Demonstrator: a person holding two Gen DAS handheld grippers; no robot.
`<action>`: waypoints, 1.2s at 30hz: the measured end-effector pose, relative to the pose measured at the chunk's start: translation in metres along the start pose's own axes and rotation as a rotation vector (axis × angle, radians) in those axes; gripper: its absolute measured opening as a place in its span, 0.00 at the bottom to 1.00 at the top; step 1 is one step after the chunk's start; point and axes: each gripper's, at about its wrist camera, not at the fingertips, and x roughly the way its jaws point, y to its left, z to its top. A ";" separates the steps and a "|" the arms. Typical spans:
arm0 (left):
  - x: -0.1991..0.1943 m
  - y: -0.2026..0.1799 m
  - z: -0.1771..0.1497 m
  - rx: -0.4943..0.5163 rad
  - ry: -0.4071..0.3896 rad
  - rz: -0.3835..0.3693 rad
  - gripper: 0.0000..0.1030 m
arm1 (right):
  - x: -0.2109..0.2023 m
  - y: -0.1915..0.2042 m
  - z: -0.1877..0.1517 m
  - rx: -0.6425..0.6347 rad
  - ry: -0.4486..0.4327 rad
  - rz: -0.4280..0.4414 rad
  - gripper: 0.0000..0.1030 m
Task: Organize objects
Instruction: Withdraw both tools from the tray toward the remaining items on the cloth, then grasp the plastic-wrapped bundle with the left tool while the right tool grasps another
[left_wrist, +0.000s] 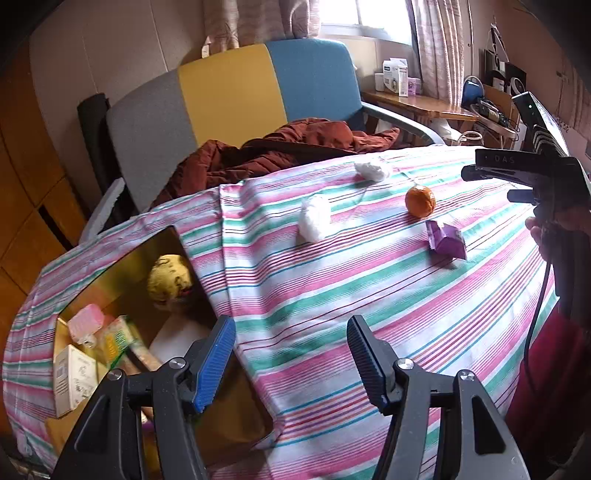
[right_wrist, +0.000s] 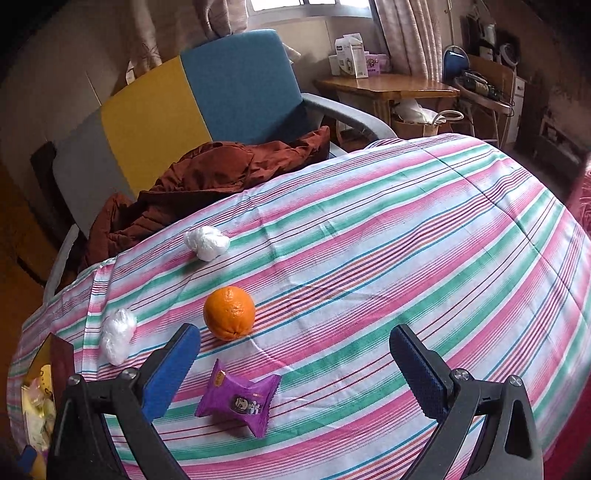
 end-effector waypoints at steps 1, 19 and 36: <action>0.003 -0.002 0.003 -0.003 0.003 -0.009 0.62 | 0.000 0.000 0.000 0.001 0.002 0.002 1.00; 0.090 -0.002 0.088 -0.103 0.053 -0.129 0.64 | 0.000 0.004 -0.002 -0.007 0.030 0.042 1.00; 0.196 0.000 0.112 -0.107 0.221 -0.139 0.36 | 0.009 0.024 0.014 -0.060 0.095 0.105 1.00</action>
